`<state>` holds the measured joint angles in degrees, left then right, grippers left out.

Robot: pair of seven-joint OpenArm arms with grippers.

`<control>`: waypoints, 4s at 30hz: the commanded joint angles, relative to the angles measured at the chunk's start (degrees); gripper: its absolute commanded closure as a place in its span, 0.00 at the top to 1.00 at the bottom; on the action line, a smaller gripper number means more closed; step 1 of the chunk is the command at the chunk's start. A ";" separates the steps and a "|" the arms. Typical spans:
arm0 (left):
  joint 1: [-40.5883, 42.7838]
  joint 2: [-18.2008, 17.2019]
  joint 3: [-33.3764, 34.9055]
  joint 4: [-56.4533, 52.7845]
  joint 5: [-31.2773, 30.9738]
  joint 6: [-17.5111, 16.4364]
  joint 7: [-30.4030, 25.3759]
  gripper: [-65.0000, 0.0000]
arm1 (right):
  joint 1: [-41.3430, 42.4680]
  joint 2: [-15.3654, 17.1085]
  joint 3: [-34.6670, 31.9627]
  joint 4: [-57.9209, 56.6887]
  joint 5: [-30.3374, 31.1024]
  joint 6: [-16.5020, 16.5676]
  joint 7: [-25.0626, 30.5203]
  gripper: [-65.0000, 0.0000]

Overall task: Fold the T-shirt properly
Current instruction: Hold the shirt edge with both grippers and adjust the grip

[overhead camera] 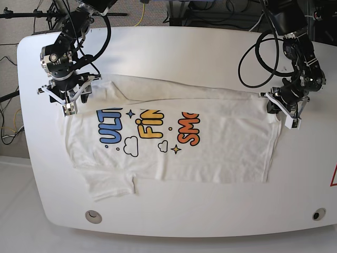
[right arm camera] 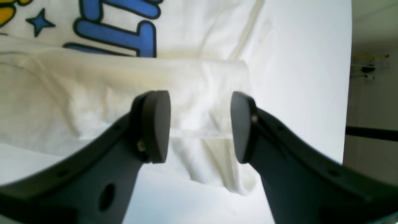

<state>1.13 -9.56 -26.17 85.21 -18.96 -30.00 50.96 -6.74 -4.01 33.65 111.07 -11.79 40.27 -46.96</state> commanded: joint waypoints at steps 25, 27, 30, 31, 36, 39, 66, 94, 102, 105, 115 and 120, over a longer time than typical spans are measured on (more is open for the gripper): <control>-2.56 -1.26 2.79 -1.36 1.29 0.21 -6.13 0.14 | 0.44 -0.17 0.58 0.93 0.52 -0.27 1.39 0.47; -3.25 -1.38 3.25 -3.27 1.86 0.31 -6.38 0.14 | 0.38 -0.17 0.61 0.93 0.56 -0.27 1.43 0.48; -4.03 -1.47 3.60 -4.98 2.26 0.44 -6.21 0.14 | 0.30 -0.20 0.75 0.84 0.58 -0.27 1.47 0.50; -4.16 -1.46 3.60 -5.10 2.23 0.50 -6.11 0.14 | 0.26 -0.21 0.82 0.82 0.56 -0.27 1.45 0.50; -5.19 -1.22 3.85 -4.71 1.82 1.10 -6.79 0.17 | 0.12 -0.11 1.23 0.91 0.61 -0.27 1.53 0.53; -5.26 -1.20 3.94 -4.18 1.79 1.18 -6.62 0.17 | 0.15 -0.12 1.36 0.71 0.73 -0.27 1.49 0.54; -3.74 -4.75 2.06 1.33 5.53 1.25 -6.17 0.23 | 0.68 -0.08 0.50 0.65 0.78 -0.27 1.60 0.52; -8.20 -4.41 4.21 -2.99 5.89 1.26 -9.28 0.28 | -1.60 0.06 -0.13 -1.05 1.78 -0.27 2.00 0.53; -7.54 -5.58 4.95 -2.67 6.09 1.30 -9.32 0.26 | -2.30 0.40 -0.64 -1.70 2.05 -0.27 2.05 0.53; -6.88 -5.63 4.24 -3.06 5.92 0.78 -9.43 0.26 | -0.94 0.73 -0.02 -1.80 1.84 -0.27 2.29 0.53; -2.61 -5.48 3.22 -3.38 6.48 0.58 -14.32 0.19 | -0.26 1.70 -0.44 -3.35 1.69 -0.27 2.52 0.53; -1.16 -5.42 2.76 -3.78 7.61 0.68 -18.92 0.12 | -0.02 2.41 -0.51 -3.89 1.64 -0.27 2.86 0.54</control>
<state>0.82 -14.31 -23.05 80.68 -11.03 -29.32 34.59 -7.64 -2.50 32.95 106.32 -10.33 40.12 -45.41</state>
